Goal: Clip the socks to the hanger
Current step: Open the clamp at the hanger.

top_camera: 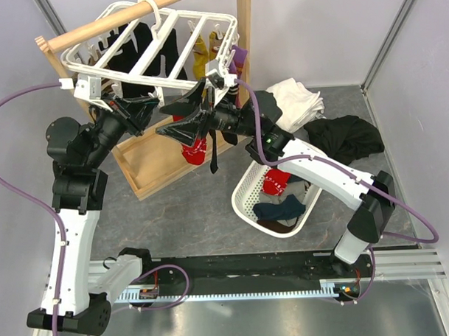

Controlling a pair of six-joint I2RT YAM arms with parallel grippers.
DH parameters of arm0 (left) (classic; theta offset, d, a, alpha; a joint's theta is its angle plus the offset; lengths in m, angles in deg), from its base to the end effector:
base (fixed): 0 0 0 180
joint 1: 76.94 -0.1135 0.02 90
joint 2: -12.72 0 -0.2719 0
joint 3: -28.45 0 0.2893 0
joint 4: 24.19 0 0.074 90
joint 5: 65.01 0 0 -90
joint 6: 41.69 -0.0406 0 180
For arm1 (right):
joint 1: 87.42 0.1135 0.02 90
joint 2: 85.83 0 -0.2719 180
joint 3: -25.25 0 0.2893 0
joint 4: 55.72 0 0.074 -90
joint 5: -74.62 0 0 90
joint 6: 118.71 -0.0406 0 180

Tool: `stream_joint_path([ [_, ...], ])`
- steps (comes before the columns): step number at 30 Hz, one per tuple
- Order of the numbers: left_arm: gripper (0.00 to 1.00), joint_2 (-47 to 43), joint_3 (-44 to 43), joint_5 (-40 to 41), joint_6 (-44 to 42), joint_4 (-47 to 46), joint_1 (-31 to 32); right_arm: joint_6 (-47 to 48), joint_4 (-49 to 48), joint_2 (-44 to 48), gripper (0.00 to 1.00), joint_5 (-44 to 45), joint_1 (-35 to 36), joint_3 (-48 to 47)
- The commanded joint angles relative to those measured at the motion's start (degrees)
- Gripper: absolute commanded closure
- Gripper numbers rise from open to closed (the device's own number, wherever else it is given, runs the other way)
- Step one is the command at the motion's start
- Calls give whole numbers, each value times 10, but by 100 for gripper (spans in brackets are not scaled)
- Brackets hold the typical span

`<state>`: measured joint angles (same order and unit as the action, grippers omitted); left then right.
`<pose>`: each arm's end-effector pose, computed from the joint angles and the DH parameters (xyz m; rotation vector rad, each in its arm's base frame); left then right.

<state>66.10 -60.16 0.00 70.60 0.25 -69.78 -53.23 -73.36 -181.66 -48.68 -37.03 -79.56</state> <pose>0.1992 -0.0423 0.5194 0.1861 1.4274 -0.7252 0.2569 0.3454 0.4775 -0.8272 1.0295 1.4529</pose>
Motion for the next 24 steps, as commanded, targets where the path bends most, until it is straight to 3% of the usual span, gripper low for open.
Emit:
stream_joint_path([
  [1,98,-28,16,-84,74,-63,6,-40,-35,-14,28,44,-18,-6],
  [10,98,-24,34,-98,141,-144,6,-76,-64,42,30,175,-18,102],
  [14,98,-21,39,-107,160,-162,6,-122,-114,49,32,189,-18,140],
  [24,98,-20,54,-112,178,-177,7,-177,-161,32,34,169,-18,131],
])
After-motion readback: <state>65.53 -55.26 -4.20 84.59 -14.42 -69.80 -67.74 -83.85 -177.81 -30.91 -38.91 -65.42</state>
